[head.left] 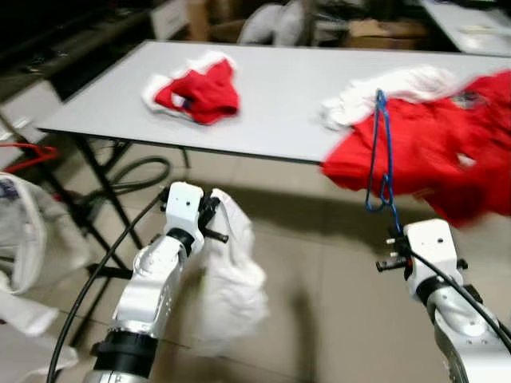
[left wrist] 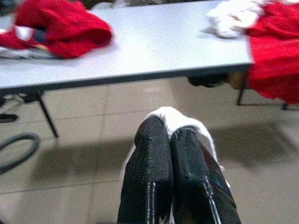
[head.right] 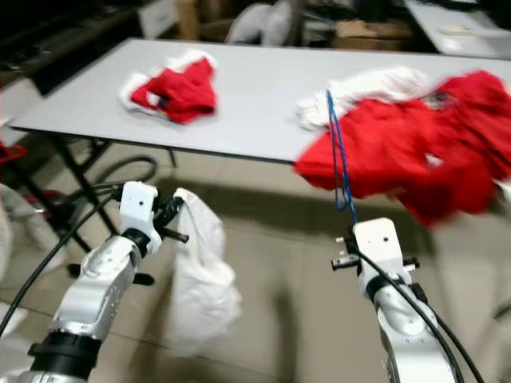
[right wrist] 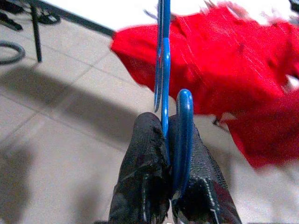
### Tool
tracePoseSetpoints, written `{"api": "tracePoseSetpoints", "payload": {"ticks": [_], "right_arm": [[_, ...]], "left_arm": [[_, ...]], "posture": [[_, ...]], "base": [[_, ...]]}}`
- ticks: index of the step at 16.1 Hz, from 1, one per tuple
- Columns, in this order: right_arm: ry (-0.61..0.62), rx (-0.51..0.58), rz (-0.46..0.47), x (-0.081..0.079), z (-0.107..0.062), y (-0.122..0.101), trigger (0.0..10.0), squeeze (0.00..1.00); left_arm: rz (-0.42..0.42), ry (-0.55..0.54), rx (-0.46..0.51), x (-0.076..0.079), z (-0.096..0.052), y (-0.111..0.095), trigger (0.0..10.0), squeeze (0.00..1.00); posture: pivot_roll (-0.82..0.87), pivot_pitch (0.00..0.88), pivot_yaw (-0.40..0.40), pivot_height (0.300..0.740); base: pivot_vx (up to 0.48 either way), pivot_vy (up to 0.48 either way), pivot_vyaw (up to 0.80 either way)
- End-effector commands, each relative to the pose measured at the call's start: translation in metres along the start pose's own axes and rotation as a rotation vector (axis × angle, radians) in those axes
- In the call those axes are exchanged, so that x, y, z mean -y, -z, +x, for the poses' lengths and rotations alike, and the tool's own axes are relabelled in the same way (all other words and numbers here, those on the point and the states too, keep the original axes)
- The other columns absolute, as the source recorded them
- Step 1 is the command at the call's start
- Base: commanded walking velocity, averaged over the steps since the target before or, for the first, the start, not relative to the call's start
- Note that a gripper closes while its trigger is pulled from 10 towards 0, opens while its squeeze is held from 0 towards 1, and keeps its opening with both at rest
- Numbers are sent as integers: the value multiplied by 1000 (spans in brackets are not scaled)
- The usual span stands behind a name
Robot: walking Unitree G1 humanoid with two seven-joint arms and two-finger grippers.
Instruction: Hang hanger
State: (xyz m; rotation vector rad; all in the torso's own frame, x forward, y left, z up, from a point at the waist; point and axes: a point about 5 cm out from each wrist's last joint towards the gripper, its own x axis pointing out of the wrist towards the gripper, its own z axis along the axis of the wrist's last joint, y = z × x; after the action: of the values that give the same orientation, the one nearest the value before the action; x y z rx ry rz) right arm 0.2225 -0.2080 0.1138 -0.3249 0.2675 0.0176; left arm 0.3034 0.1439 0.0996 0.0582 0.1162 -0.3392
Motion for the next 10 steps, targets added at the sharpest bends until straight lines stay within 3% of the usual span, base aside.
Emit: {"api": "tracePoseSetpoints", "payload": {"ticks": [1, 6, 9, 10], "right_arm": [[-11, 35, 3, -4, 0, -6, 10000, 0], [-22, 78, -5, -6, 1, -14, 10000, 0], [-25, 93, -9, -6, 1, -16, 10000, 0], [-32, 111, -9, -7, 2, -19, 10000, 0]], "left_arm": [[9, -19, 19, -9, 0, -8, 10000, 0], [2, -21, 35, -10, 4, -13, 10000, 0], [-13, -34, 55, -13, 5, -19, 10000, 0], [-21, -43, 70, -16, 6, -24, 10000, 0]], "posture": [[-141, 0, 64, 740], [-139, 0, 64, 740], [-138, 0, 64, 740], [-138, 0, 64, 740]], "base": [[337, 0, 0], [337, 0, 0], [337, 0, -704], [337, 0, 0]]}}
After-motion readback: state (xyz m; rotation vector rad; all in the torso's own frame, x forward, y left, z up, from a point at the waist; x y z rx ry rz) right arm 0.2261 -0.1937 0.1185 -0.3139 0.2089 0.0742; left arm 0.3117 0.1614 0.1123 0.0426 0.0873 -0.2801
